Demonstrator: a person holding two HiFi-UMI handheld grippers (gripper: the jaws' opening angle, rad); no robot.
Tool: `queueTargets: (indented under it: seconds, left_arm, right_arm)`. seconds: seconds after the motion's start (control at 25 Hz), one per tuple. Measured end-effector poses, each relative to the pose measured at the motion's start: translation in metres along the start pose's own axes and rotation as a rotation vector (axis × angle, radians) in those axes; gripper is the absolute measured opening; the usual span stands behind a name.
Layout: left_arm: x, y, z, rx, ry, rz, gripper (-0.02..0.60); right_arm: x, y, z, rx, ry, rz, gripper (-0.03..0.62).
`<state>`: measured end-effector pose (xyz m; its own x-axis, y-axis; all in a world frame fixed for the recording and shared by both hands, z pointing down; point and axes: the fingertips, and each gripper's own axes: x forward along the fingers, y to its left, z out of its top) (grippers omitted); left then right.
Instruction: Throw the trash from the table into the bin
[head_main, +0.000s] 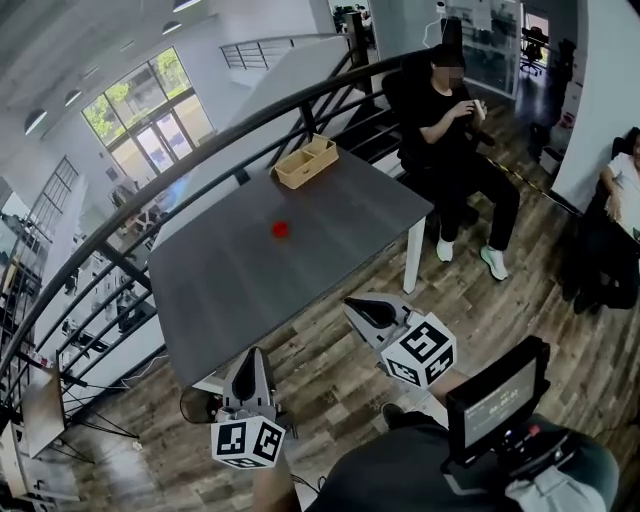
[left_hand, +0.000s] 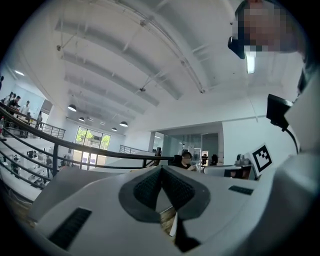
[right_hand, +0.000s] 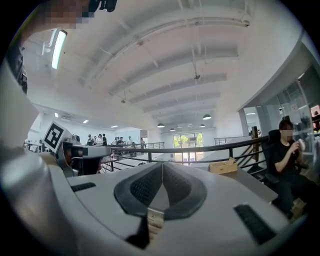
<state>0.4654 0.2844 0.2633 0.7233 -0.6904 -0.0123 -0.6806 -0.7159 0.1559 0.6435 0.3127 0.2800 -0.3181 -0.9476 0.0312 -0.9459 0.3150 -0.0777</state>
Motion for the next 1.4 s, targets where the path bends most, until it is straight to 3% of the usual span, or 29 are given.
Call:
queueTargets:
  seconds: [0.36, 0.68, 1.4]
  left_arm:
    - [0.078, -0.003, -0.003, -0.006, 0.020, 0.052, 0.009]
    - [0.125, 0.023, -0.010, -0.018, 0.040, 0.088, 0.009]
    - [0.213, 0.176, 0.007, -0.040, 0.017, 0.012, 0.010]
  right_arm:
    - [0.036, -0.075, 0.004, 0.020, 0.002, 0.052, 0.011]
    - [0.077, -0.111, -0.001, 0.027, 0.007, 0.071, 0.011]
    - [0.243, -0.118, 0.006, -0.010, 0.000, -0.035, 0.014]
